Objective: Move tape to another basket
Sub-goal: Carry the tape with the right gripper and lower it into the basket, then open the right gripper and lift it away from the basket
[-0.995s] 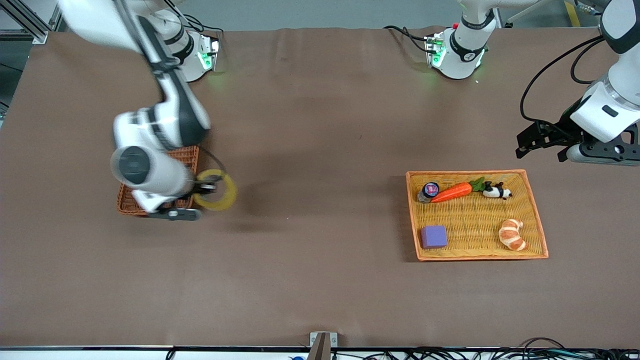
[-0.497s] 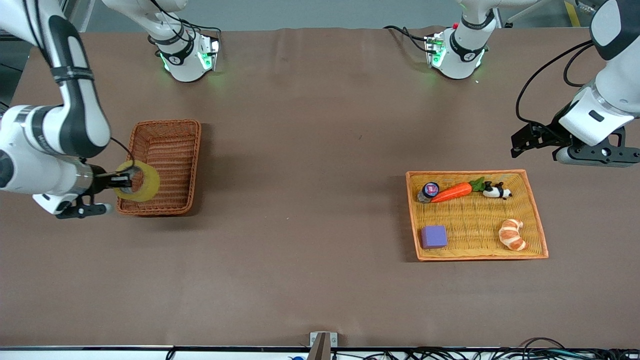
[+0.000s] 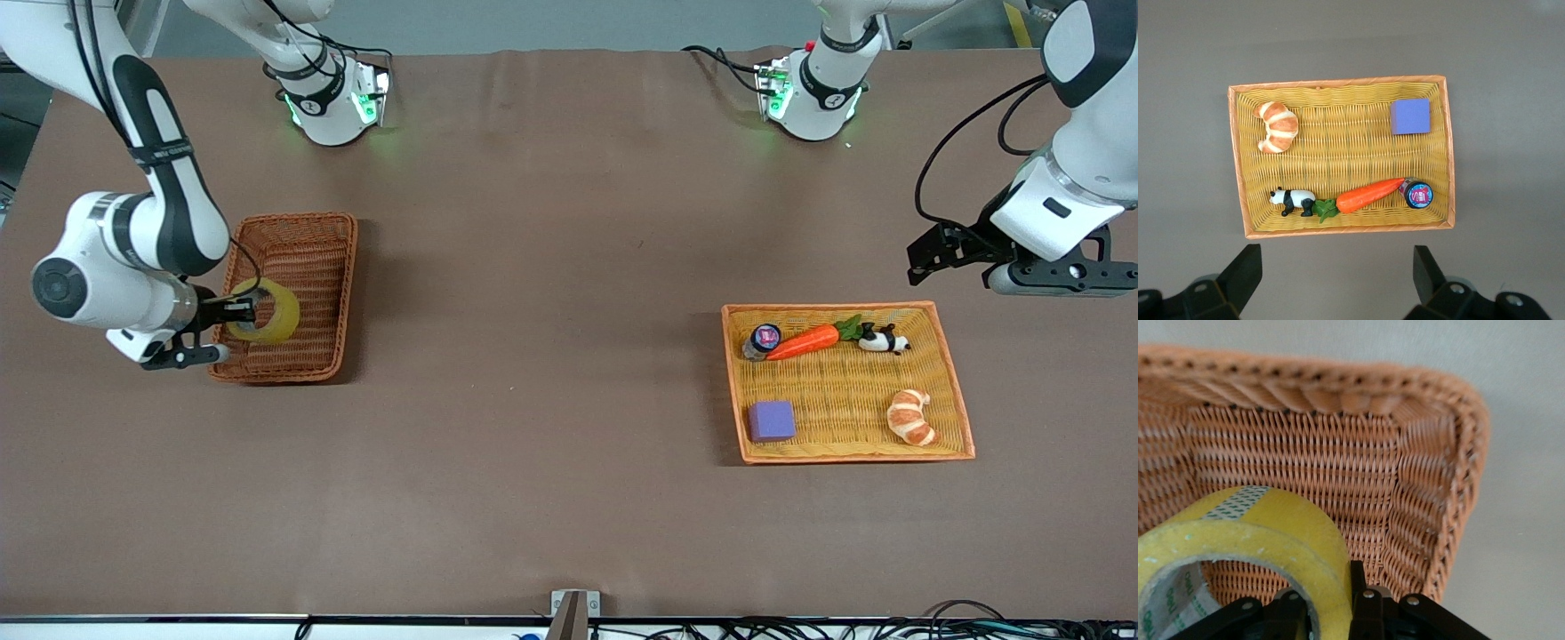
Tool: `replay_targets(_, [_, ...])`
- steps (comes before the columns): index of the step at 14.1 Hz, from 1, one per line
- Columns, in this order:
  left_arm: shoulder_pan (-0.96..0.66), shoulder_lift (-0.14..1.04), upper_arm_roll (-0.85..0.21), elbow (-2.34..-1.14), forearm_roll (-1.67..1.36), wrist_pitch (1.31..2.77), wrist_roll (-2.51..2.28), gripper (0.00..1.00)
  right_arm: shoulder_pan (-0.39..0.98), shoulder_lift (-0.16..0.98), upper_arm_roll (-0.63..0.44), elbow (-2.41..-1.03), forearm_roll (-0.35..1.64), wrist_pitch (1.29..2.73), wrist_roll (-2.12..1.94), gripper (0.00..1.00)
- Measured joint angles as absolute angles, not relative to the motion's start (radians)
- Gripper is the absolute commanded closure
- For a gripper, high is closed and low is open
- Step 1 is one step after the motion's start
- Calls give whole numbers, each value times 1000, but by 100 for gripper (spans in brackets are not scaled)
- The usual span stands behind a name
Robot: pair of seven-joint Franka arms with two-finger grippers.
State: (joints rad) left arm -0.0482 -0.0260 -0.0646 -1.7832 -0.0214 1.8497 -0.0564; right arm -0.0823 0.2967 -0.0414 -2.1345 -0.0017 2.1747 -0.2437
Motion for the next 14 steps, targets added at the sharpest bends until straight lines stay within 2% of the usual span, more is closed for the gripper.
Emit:
replay_targets(4, [-49, -32, -65, -1747, -21, 1825, -56, 0, -82, 296, -39, -2191, -2, 2193, -244, 90])
replay_targets(5, [-49, -36, -65, -1732, -21, 1792, -57, 0, -82, 295, -38, -2202, -2, 2193, -244, 85])
replay_targets(6, [-48, -41, -65, -1721, -21, 1755, -58, 0, -82, 295, -37, -2211, -2, 2193, -244, 78])
replay_targets(10, [-48, -54, -65, -1714, -21, 1712, -59, 0, -82, 295, -36, -2223, -2, 2195, -244, 5])
replay_targets(11, [-47, -54, -65, -1714, -21, 1712, -59, 0, -82, 294, -36, -2223, -2, 2196, -244, 0])
replay_targets(14, [-44, -52, -65, -1714, -21, 1711, -59, 0, -82, 280, -35, -2199, -3, 2192, -244, 0])
